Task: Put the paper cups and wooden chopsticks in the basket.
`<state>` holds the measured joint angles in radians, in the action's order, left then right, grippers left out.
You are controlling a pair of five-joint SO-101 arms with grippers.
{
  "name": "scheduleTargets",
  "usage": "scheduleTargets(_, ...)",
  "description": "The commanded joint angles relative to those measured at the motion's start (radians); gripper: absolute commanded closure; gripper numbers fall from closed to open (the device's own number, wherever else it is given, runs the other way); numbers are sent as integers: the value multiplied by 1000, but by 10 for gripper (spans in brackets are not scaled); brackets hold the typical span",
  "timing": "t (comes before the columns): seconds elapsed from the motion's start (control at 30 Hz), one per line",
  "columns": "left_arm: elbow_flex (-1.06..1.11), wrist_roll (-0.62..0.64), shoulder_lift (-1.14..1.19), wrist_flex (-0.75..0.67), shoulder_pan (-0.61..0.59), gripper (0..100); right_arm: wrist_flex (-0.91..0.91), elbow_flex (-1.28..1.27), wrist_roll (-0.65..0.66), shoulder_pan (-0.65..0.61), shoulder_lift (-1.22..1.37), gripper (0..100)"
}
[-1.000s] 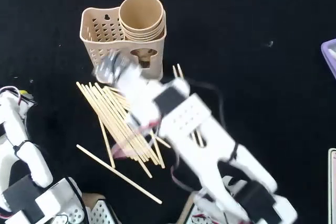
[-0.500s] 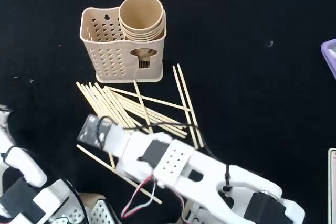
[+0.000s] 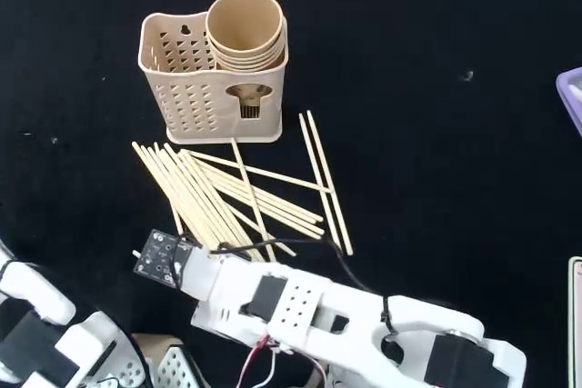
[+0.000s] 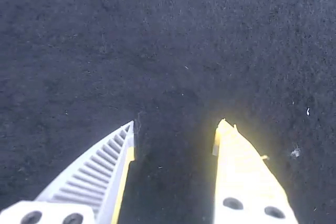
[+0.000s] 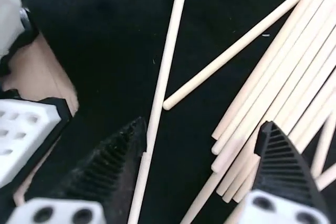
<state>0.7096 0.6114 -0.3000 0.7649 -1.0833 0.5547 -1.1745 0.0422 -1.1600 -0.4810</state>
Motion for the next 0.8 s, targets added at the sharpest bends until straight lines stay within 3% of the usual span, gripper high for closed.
scheduleTargets(0.0,-62,12,-34,-17,-2,759,-49,-15,-3,-11,-35,670)
scheduleTargets(0.6,-62,12,-35,-17,-12,759,29,90,-3,-11,156,677)
scheduleTargets(0.77,-62,12,-35,-17,-10,759,68,154,-2,-5,225,866)
